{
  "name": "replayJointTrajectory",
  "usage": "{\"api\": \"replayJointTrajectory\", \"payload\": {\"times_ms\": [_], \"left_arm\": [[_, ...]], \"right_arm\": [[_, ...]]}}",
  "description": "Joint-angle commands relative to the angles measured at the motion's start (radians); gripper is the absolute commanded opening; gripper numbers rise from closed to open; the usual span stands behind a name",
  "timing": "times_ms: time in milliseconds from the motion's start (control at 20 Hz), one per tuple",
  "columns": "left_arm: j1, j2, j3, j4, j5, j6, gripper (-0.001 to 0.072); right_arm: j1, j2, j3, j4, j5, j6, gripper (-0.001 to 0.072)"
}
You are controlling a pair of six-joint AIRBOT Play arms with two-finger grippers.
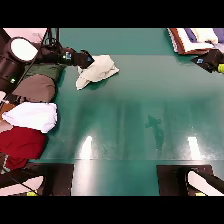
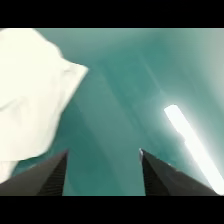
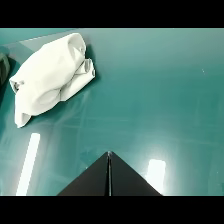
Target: Fold the shirts.
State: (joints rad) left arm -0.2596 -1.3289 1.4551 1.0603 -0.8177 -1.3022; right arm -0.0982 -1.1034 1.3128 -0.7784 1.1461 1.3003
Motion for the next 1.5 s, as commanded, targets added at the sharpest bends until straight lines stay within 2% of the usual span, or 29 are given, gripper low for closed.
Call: {"api": "replayJointTrajectory", "payload": {"times_ms": [0,50,100,150,200,400,450,550,650,700,850,1050,1200,1300,1450], "left_arm": [[0.033,-0.096,-0.001,0.100,0.076,-0.063,0.0538],[0.045,-0.150,-0.001,0.100,0.079,-0.060,0.0539],[0.049,-0.201,0.000,0.101,0.091,-0.059,0.0575],[0.048,-0.253,0.000,0.100,0.123,-0.059,0.0667],[0.048,-0.303,0.004,0.099,0.155,-0.059,0.0701],[0.048,-0.452,0.064,0.095,0.182,-0.059,0.0700],[0.047,-0.469,0.080,0.084,0.183,-0.059,0.0658],[0.047,-0.471,0.094,0.084,0.200,-0.059,0.0341],[0.048,-0.470,0.142,0.084,0.172,-0.058,0.0075],[0.048,-0.469,0.184,0.084,0.130,-0.050,0.0020],[0.047,-0.455,0.385,0.084,-0.052,-0.034,0.0019],[0.024,-0.296,0.618,0.039,-0.233,0.085,0.0019],[-0.019,-0.122,0.615,-0.079,-0.361,0.174,0.0019],[-0.065,-0.049,0.602,-0.116,-0.468,0.188,0.0019],[-0.143,0.019,0.492,-0.125,-0.512,0.219,0.0019]], "right_arm": [[0.001,-0.001,0.001,0.000,-0.003,0.000,0.0015],[0.001,-0.001,0.001,0.000,-0.003,0.000,0.0015],[0.001,-0.001,0.000,0.000,-0.002,0.000,0.0014],[0.001,-0.001,0.000,0.000,0.001,0.000,0.0015],[0.001,-0.001,0.000,0.000,0.005,0.000,0.0015],[0.001,-0.001,0.000,0.000,0.008,0.000,0.0015],[0.001,-0.001,0.000,0.000,0.008,0.000,0.0015],[0.001,-0.001,0.000,-0.001,0.006,0.000,0.0015],[0.001,-0.001,0.001,0.000,-0.003,0.000,0.0015],[0.001,0.000,0.001,0.000,-0.005,0.000,0.0015],[0.001,0.004,0.028,0.000,-0.012,0.000,0.0014],[0.001,0.004,0.202,-0.002,-0.021,0.000,0.0014],[0.001,0.004,0.336,-0.004,-0.021,0.000,0.0014],[0.001,0.004,0.408,-0.011,-0.012,0.000,0.0014],[0.001,0.004,0.475,-0.010,0.016,0.001,0.0014]]}}
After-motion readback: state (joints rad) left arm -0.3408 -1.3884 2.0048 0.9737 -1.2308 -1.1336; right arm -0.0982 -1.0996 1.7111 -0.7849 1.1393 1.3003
